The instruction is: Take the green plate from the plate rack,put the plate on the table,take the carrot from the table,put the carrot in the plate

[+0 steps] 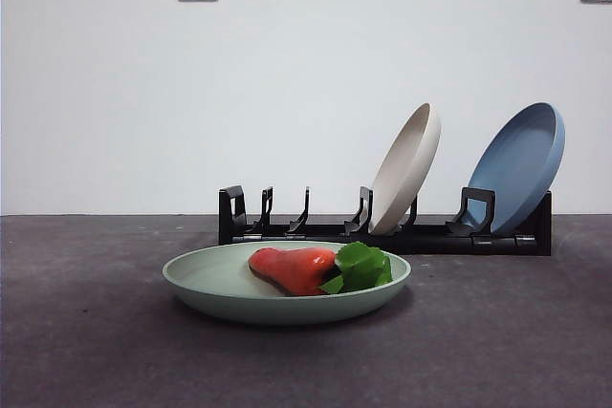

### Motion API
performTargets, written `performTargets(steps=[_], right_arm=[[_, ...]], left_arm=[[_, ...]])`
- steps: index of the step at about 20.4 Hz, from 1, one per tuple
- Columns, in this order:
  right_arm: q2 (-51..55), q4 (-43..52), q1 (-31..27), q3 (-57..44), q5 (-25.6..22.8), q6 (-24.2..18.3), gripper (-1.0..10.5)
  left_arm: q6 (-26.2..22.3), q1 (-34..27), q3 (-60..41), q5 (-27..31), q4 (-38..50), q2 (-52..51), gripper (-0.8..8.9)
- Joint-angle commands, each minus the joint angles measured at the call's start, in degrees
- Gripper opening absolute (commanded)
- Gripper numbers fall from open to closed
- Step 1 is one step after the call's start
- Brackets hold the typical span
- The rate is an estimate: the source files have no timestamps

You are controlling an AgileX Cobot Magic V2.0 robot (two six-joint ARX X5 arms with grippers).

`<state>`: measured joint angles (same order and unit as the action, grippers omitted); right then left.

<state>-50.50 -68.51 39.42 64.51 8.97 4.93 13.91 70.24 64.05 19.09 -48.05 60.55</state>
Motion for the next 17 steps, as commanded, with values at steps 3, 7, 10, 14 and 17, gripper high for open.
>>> performTargets(steps=[3, 7, 10, 14, 17], right_arm=[[0.04, 0.28, 0.13, -0.04, -0.13, 0.15, 0.0], [0.04, 0.28, 0.13, -0.04, -0.13, 0.15, 0.0], [0.04, 0.28, 0.13, -0.04, -0.13, 0.15, 0.0], [0.04, 0.31, 0.13, -0.04, -0.13, 0.15, 0.0], [0.07, 0.31, 0.13, -0.04, -0.13, 0.15, 0.0]], left_arm=[[-0.57, -0.20, -0.13, 0.22, 0.00, -0.02, -0.03], [-0.57, -0.20, -0.13, 0.20, -0.02, -0.02, -0.03], [-0.66, -0.15, -0.13, 0.11, 0.11, -0.04, -0.03], [-2.75, -2.99, -0.13, 8.20, 3.82, -1.70, -0.03], [-10.73, -9.53, -0.15, 7.04, 13.25, -3.28, -0.03]])
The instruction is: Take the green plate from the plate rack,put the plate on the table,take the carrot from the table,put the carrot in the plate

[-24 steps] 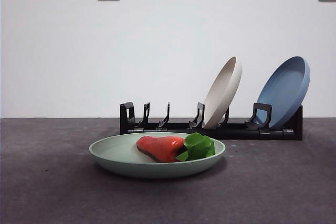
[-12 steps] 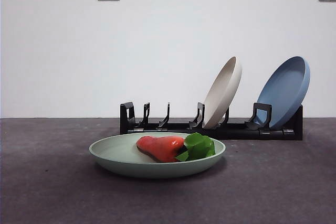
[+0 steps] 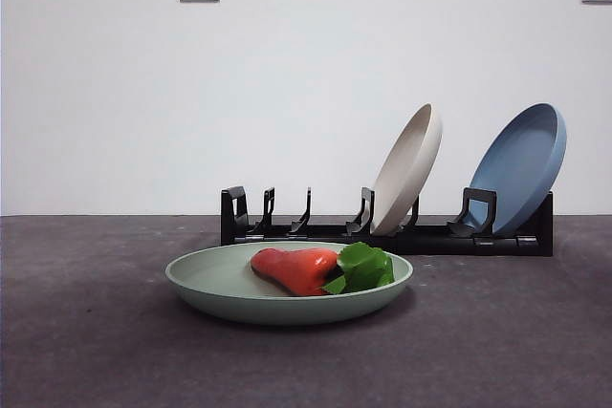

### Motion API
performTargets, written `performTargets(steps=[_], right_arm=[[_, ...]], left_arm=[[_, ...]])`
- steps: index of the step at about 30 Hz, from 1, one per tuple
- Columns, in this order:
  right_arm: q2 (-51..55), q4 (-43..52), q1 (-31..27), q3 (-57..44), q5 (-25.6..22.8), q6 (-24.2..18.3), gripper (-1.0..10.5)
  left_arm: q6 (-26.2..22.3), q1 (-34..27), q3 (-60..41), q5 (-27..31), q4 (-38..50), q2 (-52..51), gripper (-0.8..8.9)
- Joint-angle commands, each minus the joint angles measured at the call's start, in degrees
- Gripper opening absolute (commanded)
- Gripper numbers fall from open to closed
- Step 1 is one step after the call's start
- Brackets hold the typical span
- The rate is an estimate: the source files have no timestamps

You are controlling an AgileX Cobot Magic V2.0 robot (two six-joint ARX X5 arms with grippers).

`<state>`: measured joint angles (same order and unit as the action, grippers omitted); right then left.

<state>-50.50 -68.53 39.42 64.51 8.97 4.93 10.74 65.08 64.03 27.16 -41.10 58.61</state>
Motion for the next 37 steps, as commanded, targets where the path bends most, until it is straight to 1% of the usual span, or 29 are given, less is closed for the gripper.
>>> performTargets(steps=[1, 2, 3, 5, 6, 8, 10, 13, 16, 20, 22, 24, 27, 30, 37], right_arm=[[0.07, 0.31, 0.13, -0.04, -0.11, 0.15, 0.0], [0.09, 0.31, 0.13, -0.04, -0.13, 0.15, 0.0], [0.15, 0.33, 0.13, -0.04, -0.13, 0.15, 0.0], [0.15, 0.31, 0.13, -0.04, -0.13, 0.15, 0.0], [0.15, 0.31, 0.13, -0.04, -0.13, 0.17, 0.0], [0.17, 0.31, 0.13, -0.04, -0.13, 0.15, 0.0], [0.17, 0.31, 0.13, -0.04, -0.13, 0.15, 0.0], [0.17, 0.31, 0.13, -0.04, -0.13, 0.15, 0.0], [0.17, 0.33, 0.13, -0.04, -0.13, 0.15, 0.0], [0.17, 0.33, 0.13, -0.04, -0.13, 0.15, 0.0], [0.17, 0.33, 0.13, -0.04, -0.13, 0.15, 0.0], [0.17, 0.31, 0.13, -0.04, -0.13, 0.15, 0.0], [0.17, 0.31, 0.13, -0.04, -0.13, 0.15, 0.0], [0.22, 0.33, 0.13, -0.04, -0.13, 0.15, 0.0], [0.28, 0.31, 0.13, -0.02, -0.13, 0.15, 0.0]], left_arm=[[-9.86, -7.06, -0.13, -3.63, 9.14, -1.90, -0.03], [-11.89, -9.99, -0.15, -7.04, 12.00, -2.49, -0.03], [-14.27, -14.16, -0.26, -12.39, 15.82, -3.32, -0.03], [-16.70, -20.68, -0.37, -20.76, 20.61, -4.81, -0.03], [-17.49, -25.05, -0.37, -25.44, 23.06, -5.81, -0.03], [-18.25, -31.30, -0.37, -30.36, 25.35, -7.56, -0.03], [-18.36, -37.99, -0.37, -33.33, 26.21, -9.68, -0.03], [-18.58, -46.07, -1.31, -33.77, 26.38, -13.00, -0.03], [-20.11, -52.70, -5.25, -33.40, 28.02, -17.44, -0.03], [-21.20, -59.76, -15.10, -33.20, 35.30, -24.68, -0.03], [-21.20, -62.51, -22.05, -33.22, 40.26, -28.89, -0.03], [-21.18, -64.15, -29.38, -33.27, 44.59, -33.03, -0.03], [-21.05, -65.18, -39.01, -33.27, 47.95, -38.42, -0.03], [-20.74, -65.46, -46.84, -33.27, 47.89, -43.41, -0.03], [-16.57, -65.59, -59.08, -33.27, 47.78, -50.97, -0.03]])
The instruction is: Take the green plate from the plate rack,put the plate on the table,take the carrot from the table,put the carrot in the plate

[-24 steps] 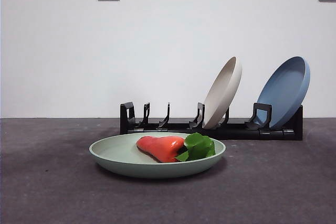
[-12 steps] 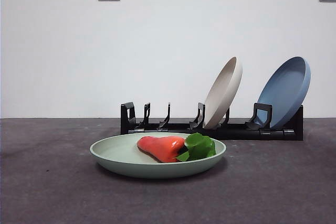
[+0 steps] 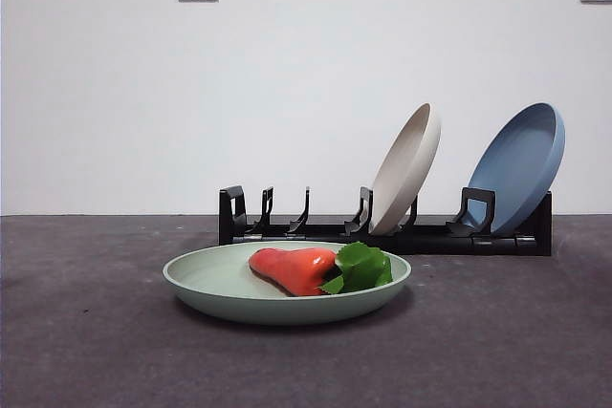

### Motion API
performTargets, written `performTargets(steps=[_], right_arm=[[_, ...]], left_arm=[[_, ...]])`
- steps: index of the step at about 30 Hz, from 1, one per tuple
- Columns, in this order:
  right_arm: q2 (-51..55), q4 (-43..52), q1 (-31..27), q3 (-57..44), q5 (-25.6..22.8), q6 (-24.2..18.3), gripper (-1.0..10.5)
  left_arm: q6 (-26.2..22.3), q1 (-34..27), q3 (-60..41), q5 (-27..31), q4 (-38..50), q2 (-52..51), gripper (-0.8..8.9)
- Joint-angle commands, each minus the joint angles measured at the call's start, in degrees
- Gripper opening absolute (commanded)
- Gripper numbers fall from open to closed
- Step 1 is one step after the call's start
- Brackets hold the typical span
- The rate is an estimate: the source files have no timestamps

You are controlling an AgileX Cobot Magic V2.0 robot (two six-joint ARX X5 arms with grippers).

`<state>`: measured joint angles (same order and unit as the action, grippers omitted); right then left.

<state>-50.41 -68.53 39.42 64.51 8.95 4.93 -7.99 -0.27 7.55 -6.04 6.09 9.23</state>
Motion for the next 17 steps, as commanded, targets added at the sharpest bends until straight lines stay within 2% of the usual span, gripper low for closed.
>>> performTargets(steps=[1, 14, 17], right_arm=[[0.20, 0.31, 0.13, -0.04, -0.11, 0.15, 0.0], [0.20, 0.33, 0.13, -0.04, -0.11, 0.15, 0.0], [0.20, 0.31, 0.13, -0.04, -0.11, 0.15, 0.0]], left_arm=[[2.34, -0.24, -3.52, -0.09, 0.09, -2.32, -0.03], [2.45, -0.24, -5.81, -0.15, -17.94, -9.16, -0.03], [2.60, -0.24, -6.23, -0.37, -19.45, -9.14, -0.03]])
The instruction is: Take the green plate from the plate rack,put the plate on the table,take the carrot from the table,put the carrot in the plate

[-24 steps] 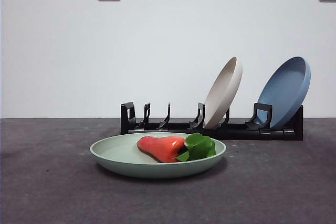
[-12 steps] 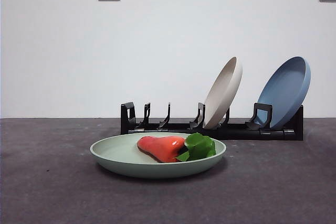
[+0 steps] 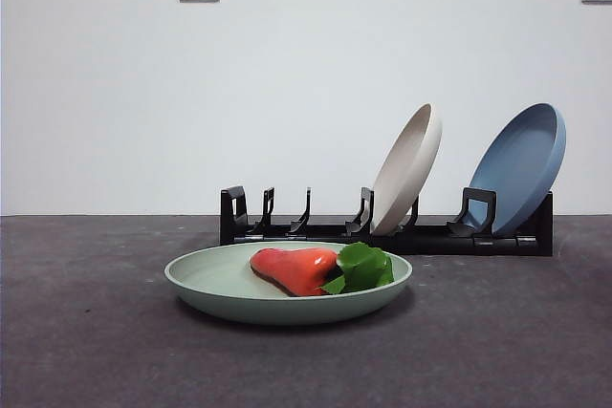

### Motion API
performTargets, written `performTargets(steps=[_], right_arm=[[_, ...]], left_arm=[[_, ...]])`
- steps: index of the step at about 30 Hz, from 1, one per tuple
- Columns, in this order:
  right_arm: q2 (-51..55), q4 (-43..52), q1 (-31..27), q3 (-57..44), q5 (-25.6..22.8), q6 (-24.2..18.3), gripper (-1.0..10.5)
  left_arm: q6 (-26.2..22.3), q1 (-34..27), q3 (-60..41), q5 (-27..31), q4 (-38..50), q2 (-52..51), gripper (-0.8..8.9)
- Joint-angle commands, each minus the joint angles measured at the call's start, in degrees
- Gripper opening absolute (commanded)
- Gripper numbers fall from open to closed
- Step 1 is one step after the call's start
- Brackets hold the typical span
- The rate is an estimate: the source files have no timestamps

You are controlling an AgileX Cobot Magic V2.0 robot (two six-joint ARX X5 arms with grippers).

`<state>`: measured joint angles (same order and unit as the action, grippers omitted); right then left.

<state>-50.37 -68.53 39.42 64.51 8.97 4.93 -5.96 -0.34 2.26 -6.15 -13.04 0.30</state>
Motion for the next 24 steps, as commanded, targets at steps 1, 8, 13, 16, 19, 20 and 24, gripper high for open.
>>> performTargets(steps=[1, 8, 13, 16, 19, 20, 24], right_arm=[[0.17, 0.33, 0.13, -0.04, -0.13, 0.15, 0.0], [0.20, 0.31, 0.13, -0.04, -0.13, 0.15, 0.0], [0.20, 0.31, 0.13, -0.04, -0.13, 0.15, 0.0], [0.20, 0.31, 0.13, -0.04, -0.13, 0.15, 0.0], [0.20, 0.33, 0.13, -0.04, -0.13, 0.15, 0.0], [0.20, 0.31, 0.13, -0.04, -0.13, 0.15, 0.0], [0.20, 0.33, 0.13, -0.04, -0.13, 0.15, 0.0]], left_arm=[[0.87, -0.17, -0.96, -0.22, -0.33, -0.20, -0.03], [1.79, -0.17, -0.98, -0.11, -0.24, -0.20, -0.03], [1.73, -0.17, -0.98, -0.09, -0.11, -0.20, -0.03], [1.73, -0.17, -0.98, -0.09, -0.11, -0.20, -0.03], [1.73, -0.17, -0.98, -0.09, -0.11, -0.20, -0.03], [1.73, -0.17, -0.98, -0.09, -0.11, -0.20, -0.03], [1.73, -0.17, -0.98, -0.09, -0.11, -0.20, -0.03]])
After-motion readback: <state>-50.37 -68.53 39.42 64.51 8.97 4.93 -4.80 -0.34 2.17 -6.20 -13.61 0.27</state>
